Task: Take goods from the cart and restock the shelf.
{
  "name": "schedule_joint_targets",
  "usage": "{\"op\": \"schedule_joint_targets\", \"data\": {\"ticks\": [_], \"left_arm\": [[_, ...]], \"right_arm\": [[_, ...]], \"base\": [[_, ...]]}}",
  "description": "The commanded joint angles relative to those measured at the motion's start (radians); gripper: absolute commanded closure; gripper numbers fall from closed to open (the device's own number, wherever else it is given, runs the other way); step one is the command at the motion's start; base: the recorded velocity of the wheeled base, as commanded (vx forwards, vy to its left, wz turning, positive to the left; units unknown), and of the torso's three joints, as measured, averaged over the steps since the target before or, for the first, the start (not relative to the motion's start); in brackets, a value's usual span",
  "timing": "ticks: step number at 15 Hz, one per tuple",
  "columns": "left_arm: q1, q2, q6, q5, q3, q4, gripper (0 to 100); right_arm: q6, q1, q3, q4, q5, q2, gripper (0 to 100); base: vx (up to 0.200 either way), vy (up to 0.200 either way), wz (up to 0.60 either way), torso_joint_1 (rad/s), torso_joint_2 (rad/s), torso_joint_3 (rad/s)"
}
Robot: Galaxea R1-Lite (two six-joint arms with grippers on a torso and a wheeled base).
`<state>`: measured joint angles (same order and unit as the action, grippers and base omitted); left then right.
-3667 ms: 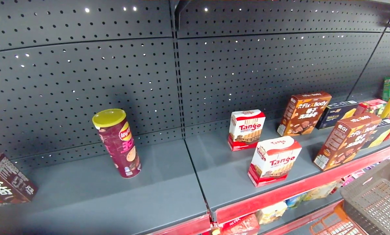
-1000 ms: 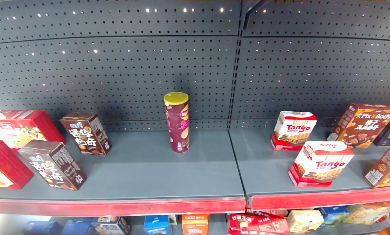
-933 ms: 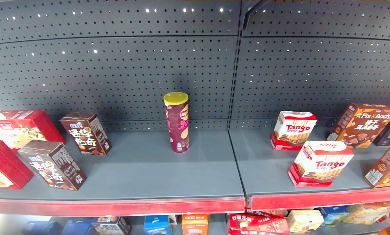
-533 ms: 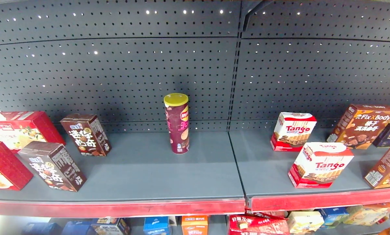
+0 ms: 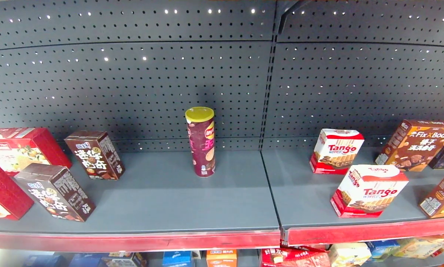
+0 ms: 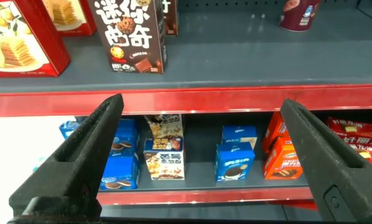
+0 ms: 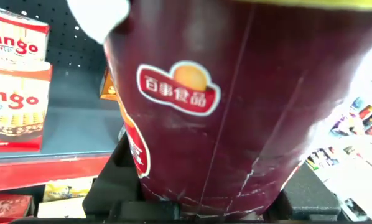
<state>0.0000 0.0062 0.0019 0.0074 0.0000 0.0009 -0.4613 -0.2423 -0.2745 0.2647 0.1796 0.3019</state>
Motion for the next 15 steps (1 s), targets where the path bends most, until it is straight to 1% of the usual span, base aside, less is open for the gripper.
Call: {"op": "schedule_joint_targets", "data": {"ticks": [1, 3, 5, 12, 13, 14, 15], "left_arm": [[0.0, 0.001, 0.003, 0.002, 0.0, 0.001, 0], [0.0, 0.001, 0.003, 0.0, 0.0, 0.001, 0], [0.0, 0.001, -0.002, 0.0, 0.0, -0.001, 0], [0.0, 0.0, 0.003, -0.001, 0.0, 0.001, 0], [0.0, 0.0, 0.012, -0.004, 0.0, -0.001, 0], [0.0, 0.0, 0.053, -0.009, 0.0, -0.001, 0], [0.0, 0.0, 0.116, -0.017, -0.002, -0.002, 0]], "right_arm": [[0.0, 0.0, 0.0, 0.001, 0.0, 0.008, 100], [0.001, 0.0, 0.0, 0.001, 0.0, 0.006, 100], [0.001, 0.0, 0.004, 0.001, 0.0, 0.006, 100], [0.001, 0.002, 0.006, 0.001, 0.001, 0.013, 100], [0.001, 0.002, 0.003, 0.001, 0.003, 0.008, 100], [0.003, 0.002, 0.0, 0.001, 0.003, 0.006, 100], [0.003, 0.003, -0.006, 0.002, 0.003, 0.011, 100]], "base": [[0.0, 0.0, 0.0, 0.0, 0.0, 0.0], [0.2, 0.0, 0.0, 0.0, 0.0, 0.0], [0.0, 0.0, 0.0, 0.0, 0.0, 0.0], [0.0, 0.0, 0.0, 0.0, 0.0, 0.0], [0.0, 0.0, 0.0, 0.0, 0.0, 0.0], [0.0, 0.0, 0.0, 0.0, 0.0, 0.0], [0.0, 0.0, 0.0, 0.0, 0.0, 0.0]]}}
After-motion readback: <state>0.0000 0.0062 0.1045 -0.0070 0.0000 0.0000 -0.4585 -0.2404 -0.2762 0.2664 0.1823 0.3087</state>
